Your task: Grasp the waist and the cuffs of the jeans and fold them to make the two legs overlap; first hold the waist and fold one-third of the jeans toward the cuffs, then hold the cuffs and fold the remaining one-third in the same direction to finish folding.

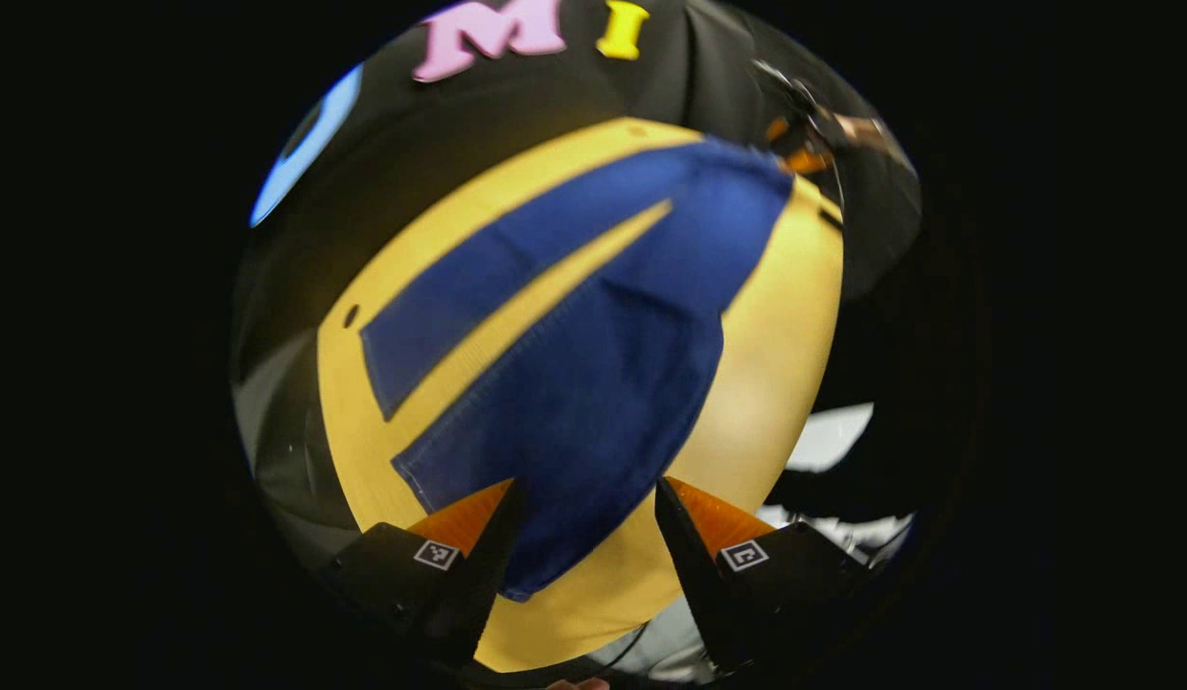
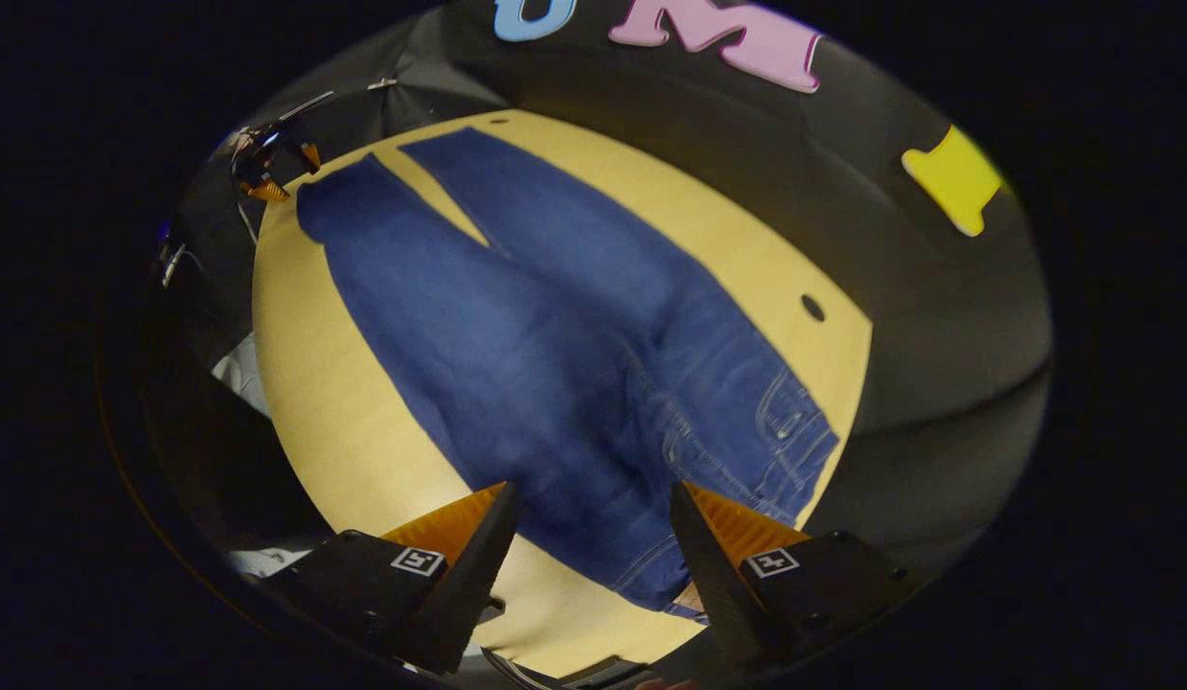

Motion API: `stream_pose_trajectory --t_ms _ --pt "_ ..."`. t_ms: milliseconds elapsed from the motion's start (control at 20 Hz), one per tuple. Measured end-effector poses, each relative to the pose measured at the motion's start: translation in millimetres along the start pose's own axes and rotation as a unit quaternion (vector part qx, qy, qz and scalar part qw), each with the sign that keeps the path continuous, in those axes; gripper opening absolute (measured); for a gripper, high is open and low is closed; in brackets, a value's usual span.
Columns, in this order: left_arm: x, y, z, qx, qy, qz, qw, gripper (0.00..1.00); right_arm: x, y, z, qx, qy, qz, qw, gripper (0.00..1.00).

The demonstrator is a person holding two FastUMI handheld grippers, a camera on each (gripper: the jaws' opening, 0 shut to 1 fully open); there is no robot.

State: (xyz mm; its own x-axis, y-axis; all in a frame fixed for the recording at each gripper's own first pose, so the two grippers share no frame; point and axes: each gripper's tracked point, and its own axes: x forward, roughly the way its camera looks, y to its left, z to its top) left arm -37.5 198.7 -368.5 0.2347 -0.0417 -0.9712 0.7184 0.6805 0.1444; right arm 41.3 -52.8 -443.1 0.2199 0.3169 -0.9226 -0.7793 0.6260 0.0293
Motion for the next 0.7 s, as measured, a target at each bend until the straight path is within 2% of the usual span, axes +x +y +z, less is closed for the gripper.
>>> stream_pose_trajectory --t_ms 100,200,350,550,700 --pt "7.9 5.3 -10.4 0.013 0.040 -0.011 0.999 0.82 9.9 8.6 -18.9 -0.019 0.042 0.038 0.998 0.98" --pt "13.8 6.2 -14.3 0.026 0.059 -0.019 0.998 0.83 18.3 12.1 -35.5 -0.045 0.075 0.060 0.994 0.98" --pt "13.6 2.4 -26.2 0.043 0.106 -0.025 0.993 0.83 28.3 10.9 -50.4 -0.053 0.109 0.068 0.990 0.98" --pt "20.8 0.4 -27.2 0.055 0.127 -0.031 0.990 0.83 38.6 4.4 -59.7 -0.044 0.132 0.067 0.988 0.98" --pt "22.1 -1.9 -24.0 0.054 0.136 -0.038 0.989 0.83 42.1 7.0 -62.4 -0.017 0.160 0.058 0.985 0.98"
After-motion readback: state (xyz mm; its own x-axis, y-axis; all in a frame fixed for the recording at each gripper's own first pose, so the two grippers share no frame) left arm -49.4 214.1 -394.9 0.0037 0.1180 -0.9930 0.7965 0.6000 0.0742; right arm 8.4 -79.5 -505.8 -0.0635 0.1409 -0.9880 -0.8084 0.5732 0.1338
